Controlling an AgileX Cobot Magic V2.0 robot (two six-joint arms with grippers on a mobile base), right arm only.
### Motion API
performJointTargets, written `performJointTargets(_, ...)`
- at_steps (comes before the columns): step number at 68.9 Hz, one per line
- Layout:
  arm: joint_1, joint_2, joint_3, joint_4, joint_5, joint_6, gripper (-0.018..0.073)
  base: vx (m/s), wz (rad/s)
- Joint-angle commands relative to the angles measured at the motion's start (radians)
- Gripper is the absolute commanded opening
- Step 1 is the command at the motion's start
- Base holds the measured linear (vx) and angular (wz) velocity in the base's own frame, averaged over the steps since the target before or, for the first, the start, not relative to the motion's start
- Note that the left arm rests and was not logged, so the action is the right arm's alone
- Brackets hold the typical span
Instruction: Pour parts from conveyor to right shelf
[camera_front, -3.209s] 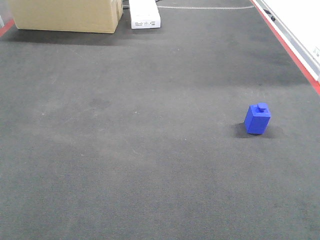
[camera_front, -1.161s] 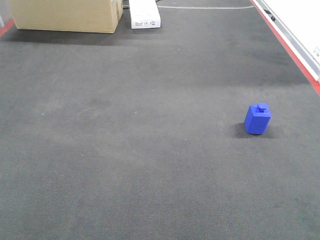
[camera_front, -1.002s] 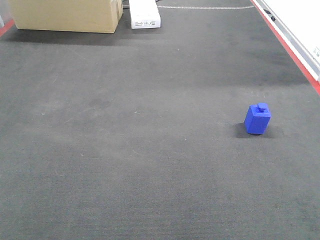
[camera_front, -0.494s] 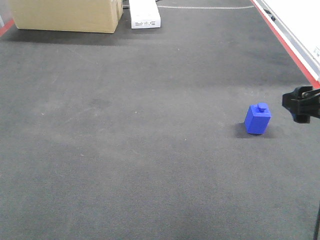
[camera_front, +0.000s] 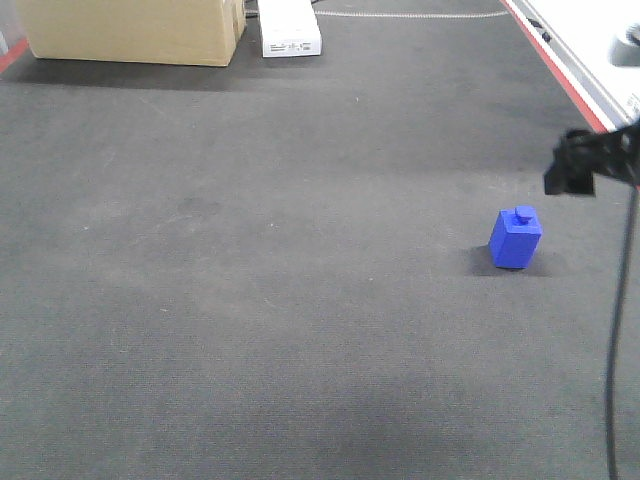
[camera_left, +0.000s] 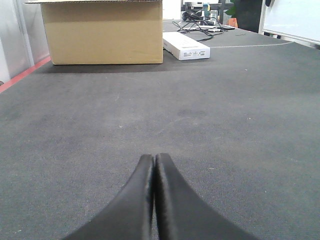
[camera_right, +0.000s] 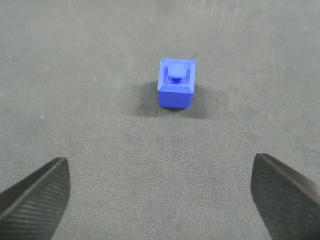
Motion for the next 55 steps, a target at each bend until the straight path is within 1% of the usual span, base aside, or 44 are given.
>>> performJointTargets(1,0.000,0.072,-0.130,-0.031,0.064,0.008,0.0685,0.00,0.00)
performJointTargets(11,0.000,0.251,-0.285,-0.096,0.212,0.033,0.0682,0.00,0.00)
performJointTargets(17,0.000,0.346,-0.365,-0.106,0.281,0.033,0.0679,0.00,0.00)
performJointTargets(37,0.000,0.556,-0.541,-0.081,0.280,0.030,0.0668,0.00,0.00)
performJointTargets(55,0.000,0.680,-0.631,-0.081,0.280,0.030,0.0662,0.00,0.00)
